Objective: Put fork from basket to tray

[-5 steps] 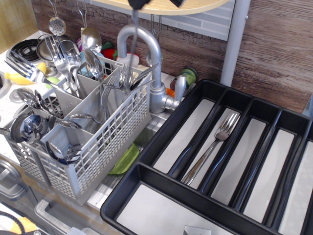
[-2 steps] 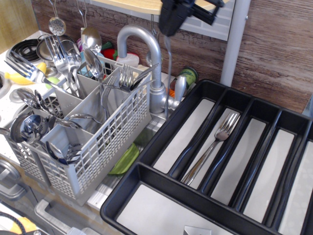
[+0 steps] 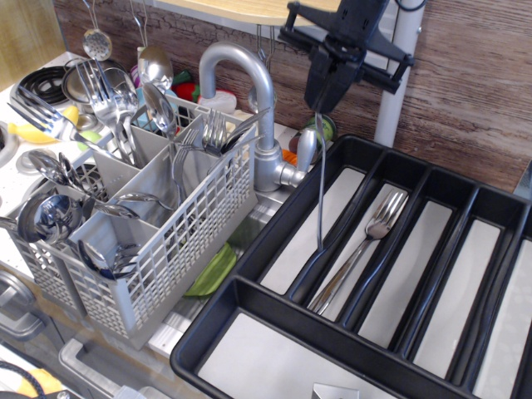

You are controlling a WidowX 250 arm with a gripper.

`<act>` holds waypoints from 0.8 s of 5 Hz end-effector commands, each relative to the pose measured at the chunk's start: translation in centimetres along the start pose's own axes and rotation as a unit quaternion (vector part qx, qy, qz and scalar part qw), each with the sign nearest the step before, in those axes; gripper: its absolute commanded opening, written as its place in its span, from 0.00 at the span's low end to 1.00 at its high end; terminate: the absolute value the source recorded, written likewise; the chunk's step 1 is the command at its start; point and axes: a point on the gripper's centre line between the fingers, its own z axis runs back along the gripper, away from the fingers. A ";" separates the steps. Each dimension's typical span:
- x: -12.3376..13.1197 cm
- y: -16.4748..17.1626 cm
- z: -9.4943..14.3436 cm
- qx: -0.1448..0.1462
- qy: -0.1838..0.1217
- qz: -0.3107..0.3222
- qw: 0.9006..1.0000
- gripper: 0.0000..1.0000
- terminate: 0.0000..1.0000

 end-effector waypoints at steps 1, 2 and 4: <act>0.9 -1.2 0.0 -0.011 -0.015 -0.016 1.000 0.00 0.00; 1.6 -1.1 -3.3 -0.003 -0.024 -0.039 0.999 0.00 0.00; 1.6 -0.7 -6.7 -0.013 -0.043 -0.050 0.998 0.00 0.00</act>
